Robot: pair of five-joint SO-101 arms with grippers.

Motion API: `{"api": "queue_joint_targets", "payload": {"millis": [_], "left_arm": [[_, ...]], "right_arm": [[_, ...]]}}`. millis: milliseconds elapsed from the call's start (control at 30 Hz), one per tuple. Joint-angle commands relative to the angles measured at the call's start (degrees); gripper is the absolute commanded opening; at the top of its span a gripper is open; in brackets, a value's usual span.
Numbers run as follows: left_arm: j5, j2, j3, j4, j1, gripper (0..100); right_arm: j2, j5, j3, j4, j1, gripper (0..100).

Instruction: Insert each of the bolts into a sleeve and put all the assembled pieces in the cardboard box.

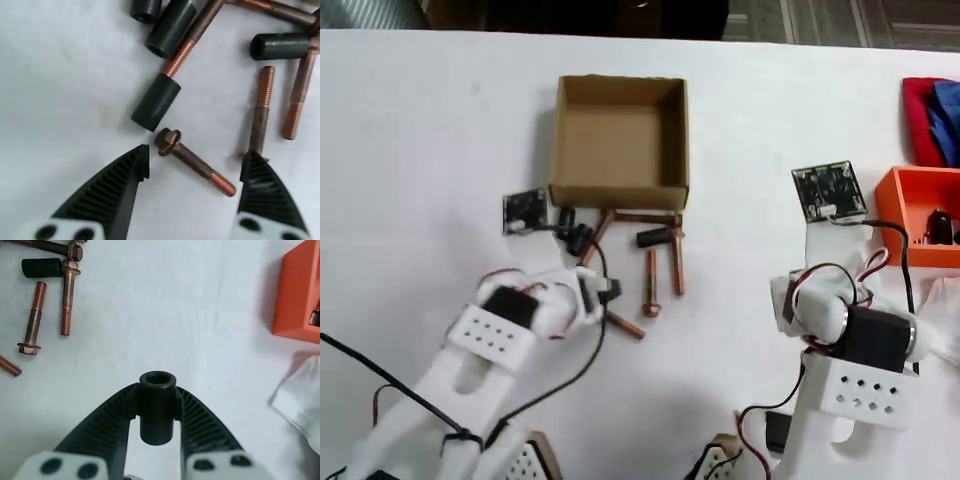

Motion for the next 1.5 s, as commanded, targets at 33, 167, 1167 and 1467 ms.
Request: {"api": "queue_joint_targets", "payload": {"millis": [33, 167, 1167, 1467], "left_arm": [[5.98, -0.18, 0.92, -1.93, 9.58, 31], [6.77, -0.18, 1.01, -1.93, 11.69, 31], [2.64, -0.18, -2.07, -8.26, -5.71, 31], [-2.9, 1.58, -7.25, -1.67, -11.6, 31]], "right_arm": [[-1.45, 0.35, -2.73, 0.4, 0.48, 2.0], [-1.45, 0.35, -2.73, 0.48, 0.57, 2.0], [-1.45, 0.35, -2.73, 0.48, 0.57, 2.0], [-1.45, 0.35, -2.73, 1.19, 0.48, 2.0]]}}
